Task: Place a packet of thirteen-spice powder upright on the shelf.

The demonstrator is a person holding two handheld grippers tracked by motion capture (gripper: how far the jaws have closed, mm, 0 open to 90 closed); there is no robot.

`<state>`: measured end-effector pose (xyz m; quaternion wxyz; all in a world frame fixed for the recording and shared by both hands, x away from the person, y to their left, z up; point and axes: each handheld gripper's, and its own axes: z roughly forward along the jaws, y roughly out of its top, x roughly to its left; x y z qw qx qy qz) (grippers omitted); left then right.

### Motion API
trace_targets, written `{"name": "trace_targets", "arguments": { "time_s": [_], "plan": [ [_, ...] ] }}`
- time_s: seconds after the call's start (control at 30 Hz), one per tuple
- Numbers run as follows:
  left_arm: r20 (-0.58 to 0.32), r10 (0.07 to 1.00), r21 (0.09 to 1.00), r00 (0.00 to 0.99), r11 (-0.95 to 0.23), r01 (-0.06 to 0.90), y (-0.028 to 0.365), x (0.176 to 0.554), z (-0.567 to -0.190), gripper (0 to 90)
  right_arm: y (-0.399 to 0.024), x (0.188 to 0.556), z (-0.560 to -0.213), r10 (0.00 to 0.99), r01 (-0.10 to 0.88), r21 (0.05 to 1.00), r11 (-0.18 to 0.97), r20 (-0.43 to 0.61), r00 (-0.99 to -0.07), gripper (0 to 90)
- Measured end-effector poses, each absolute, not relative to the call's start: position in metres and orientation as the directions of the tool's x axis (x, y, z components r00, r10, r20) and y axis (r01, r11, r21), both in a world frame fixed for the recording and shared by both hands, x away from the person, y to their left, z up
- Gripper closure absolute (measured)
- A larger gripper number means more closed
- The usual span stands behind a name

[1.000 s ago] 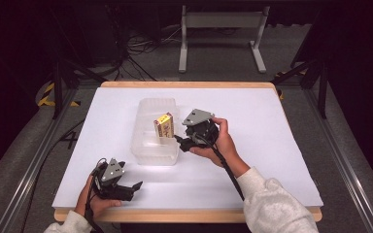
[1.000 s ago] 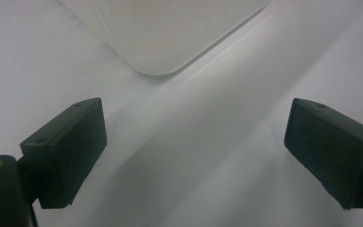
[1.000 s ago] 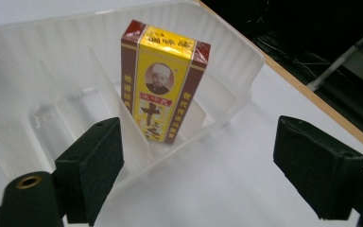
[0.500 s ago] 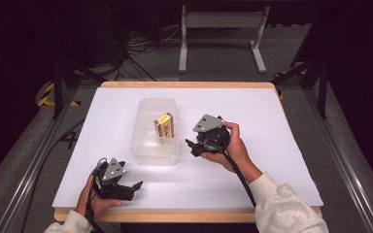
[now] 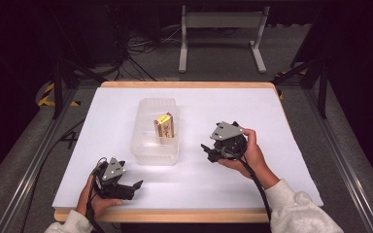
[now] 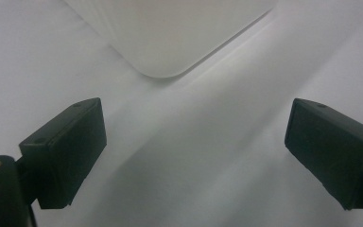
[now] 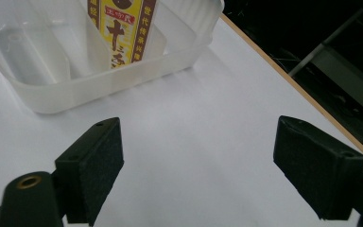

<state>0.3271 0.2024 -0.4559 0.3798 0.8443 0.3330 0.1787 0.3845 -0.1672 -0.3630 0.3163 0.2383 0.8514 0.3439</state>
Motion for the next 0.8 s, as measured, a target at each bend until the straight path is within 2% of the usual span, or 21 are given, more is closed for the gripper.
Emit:
{"name": "trace_targets", "arguments": {
  "time_s": [0.8],
  "plan": [
    [0.055,0.694,0.756,0.718,-0.499,0.425,0.201,0.327,-0.456,6.8,-0.235,0.365,-0.384,0.649,0.224,0.726,0.651,-0.379,-0.659,14.9]
  ]
}}
